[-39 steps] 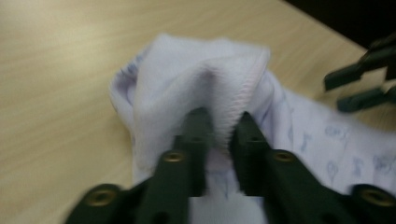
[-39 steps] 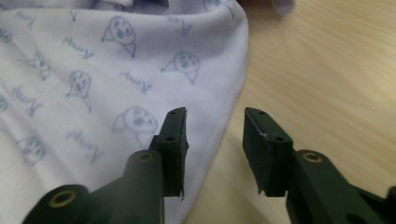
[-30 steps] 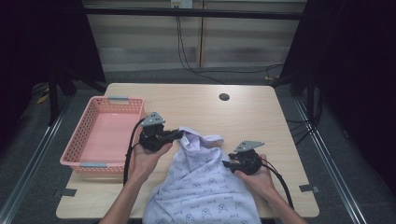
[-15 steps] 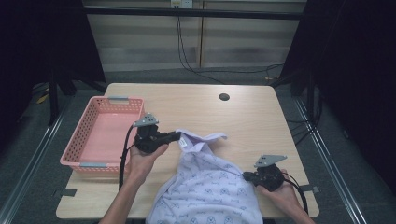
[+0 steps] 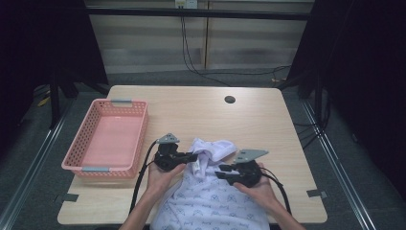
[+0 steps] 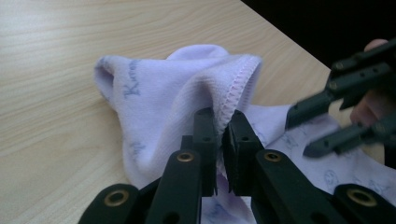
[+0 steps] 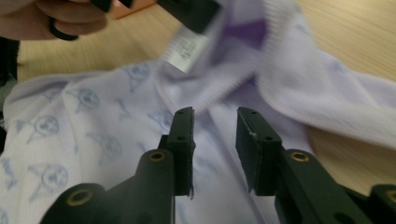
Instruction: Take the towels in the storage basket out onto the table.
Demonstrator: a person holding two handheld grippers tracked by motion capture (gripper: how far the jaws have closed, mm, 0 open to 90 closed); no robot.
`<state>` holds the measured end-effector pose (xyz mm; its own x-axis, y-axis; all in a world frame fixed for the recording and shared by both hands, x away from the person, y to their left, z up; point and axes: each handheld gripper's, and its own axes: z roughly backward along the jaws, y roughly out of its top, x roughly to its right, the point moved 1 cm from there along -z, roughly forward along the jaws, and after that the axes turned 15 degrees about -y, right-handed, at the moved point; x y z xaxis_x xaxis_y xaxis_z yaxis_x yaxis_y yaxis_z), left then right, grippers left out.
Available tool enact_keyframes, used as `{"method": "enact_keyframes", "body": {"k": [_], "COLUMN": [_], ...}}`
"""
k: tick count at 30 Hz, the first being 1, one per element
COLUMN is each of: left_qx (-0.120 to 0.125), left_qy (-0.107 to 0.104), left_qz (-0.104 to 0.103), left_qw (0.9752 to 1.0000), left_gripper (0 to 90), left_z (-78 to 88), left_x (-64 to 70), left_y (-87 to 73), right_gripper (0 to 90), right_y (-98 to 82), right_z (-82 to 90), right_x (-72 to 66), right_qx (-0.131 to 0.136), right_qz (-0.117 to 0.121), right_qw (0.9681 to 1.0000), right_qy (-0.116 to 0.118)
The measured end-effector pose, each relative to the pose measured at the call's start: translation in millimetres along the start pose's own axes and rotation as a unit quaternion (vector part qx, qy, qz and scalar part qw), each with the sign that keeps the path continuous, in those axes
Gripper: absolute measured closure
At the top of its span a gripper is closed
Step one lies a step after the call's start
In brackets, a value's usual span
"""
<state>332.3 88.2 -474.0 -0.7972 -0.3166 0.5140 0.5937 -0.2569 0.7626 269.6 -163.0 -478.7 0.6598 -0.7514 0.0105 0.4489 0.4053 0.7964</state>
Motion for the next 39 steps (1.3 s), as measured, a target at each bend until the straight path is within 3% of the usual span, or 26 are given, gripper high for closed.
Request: {"method": "enact_keyframes", "body": {"k": [2, 7, 10, 13, 14, 17, 21, 24, 26, 32, 39], "left_qx": [-0.002, -0.002, -0.001, 0.001, 0.002, 0.003, 0.017, 0.031, 0.024, -0.001, 0.008], "left_qy": [0.001, 0.000, -0.004, -0.012, -0.014, -0.015, -0.024, -0.030, -0.024, 0.000, 0.025], "left_qz": [0.004, 0.012, 0.014, 0.018, 0.021, 0.014, -0.010, -0.025, -0.031, -0.013, 0.017], "left_qw": [1.0000, 0.9999, 0.9999, 0.9998, 0.9997, 0.9998, 0.9995, 0.9988, 0.9989, 0.9999, 0.9995], "left_gripper": [84.2, 83.5, 82.4, 80.7, 79.0, 72.3, 59.2, 54.4, 54.4, 56.8, 59.9], "left_z": [-1.6, -2.7, -3.8, -6.0, -6.5, -3.8, 10.1, 22.4, 25.1, 8.7, -7.2], "left_x": [-4.2, -9.4, -10.9, -11.6, -11.2, -8.0, 2.0, 9.2, 9.7, -6.7, -34.8], "left_y": [-1.2, -4.6, -5.2, -5.8, -5.8, -4.7, -0.8, 0.9, -1.0, -9.4, -3.3], "right_gripper": [73.7, 64.4, 58.4, 58.6, 61.7, 85.7, 89.1, 89.3, 89.4, 89.5, 89.5], "right_y": [5.6, 3.1, 0.8, -0.3, -1.2, -1.3, 2.8, 4.9, 5.9, 11.7, 17.9], "right_z": [-14.7, -44.6, -48.4, -51.1, -52.9, -52.4, -36.5, -18.4, -5.4, 31.7, 66.1], "right_x": [-10.6, -22.8, -22.8, -28.6, -30.0, -28.4, -16.0, 0.8, 12.6, 44.6, 79.5], "right_qx": [0.004, -0.009, -0.009, -0.017, -0.018, -0.012, 0.004, 0.017, 0.027, 0.058, 0.081], "right_qz": [0.004, 0.010, 0.009, 0.034, 0.041, 0.026, -0.001, -0.021, -0.031, -0.062, -0.085], "right_qw": [0.9998, 0.9994, 0.9991, 0.9988, 0.9986, 0.9993, 0.9996, 0.9995, 0.9991, 0.9961, 0.9912], "right_qy": [0.020, 0.032, 0.040, 0.031, 0.027, 0.021, 0.027, 0.017, 0.004, -0.023, -0.061]}}
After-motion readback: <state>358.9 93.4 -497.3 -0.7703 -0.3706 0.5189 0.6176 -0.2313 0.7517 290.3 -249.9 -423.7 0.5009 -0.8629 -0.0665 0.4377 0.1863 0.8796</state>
